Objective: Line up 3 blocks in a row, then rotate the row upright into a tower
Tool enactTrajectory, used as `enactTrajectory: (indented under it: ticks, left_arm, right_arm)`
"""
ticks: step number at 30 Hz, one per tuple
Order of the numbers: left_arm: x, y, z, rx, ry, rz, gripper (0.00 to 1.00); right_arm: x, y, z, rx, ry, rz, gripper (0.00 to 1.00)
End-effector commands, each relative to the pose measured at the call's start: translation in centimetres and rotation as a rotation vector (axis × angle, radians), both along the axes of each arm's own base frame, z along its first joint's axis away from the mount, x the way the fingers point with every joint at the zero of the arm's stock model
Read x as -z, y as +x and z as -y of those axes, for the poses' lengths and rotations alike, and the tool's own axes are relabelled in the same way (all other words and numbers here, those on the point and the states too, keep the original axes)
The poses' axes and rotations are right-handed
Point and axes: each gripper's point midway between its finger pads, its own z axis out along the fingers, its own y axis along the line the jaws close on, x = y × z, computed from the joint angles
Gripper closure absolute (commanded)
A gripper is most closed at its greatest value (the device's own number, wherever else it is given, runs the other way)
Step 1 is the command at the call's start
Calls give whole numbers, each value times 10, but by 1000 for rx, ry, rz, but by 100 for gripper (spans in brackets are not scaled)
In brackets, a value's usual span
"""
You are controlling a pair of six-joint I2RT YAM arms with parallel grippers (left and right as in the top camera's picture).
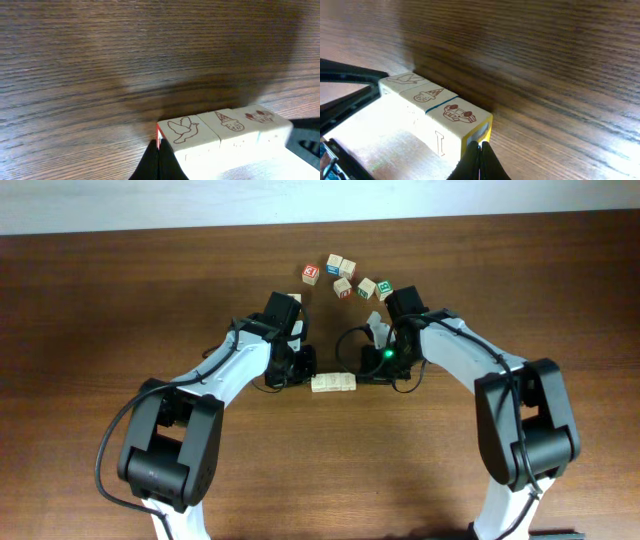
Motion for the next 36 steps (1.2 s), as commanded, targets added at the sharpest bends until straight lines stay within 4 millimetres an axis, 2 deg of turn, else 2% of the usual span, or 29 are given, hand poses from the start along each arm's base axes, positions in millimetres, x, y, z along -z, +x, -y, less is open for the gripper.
enactTrajectory:
  ticks: [1,7,19,24,36]
  left_arm:
    - [-9,-3,5,10,-31,8,100]
    - [-9,-3,5,10,-31,9,100]
    - [-9,-3,5,10,-31,8,100]
    - [-9,-3,5,10,-31,8,100]
    - [-9,-3,5,10,-31,8,100]
  right_arm:
    - [-36,8,-19,-15,68,69,96]
    - [-41,7,-20,-14,71,73,96]
    - [-51,4,-42,-53,71,89,96]
    - [-58,2,-58,-85,72,111,96]
    - [-60,-4,-74,-96,65,115,96]
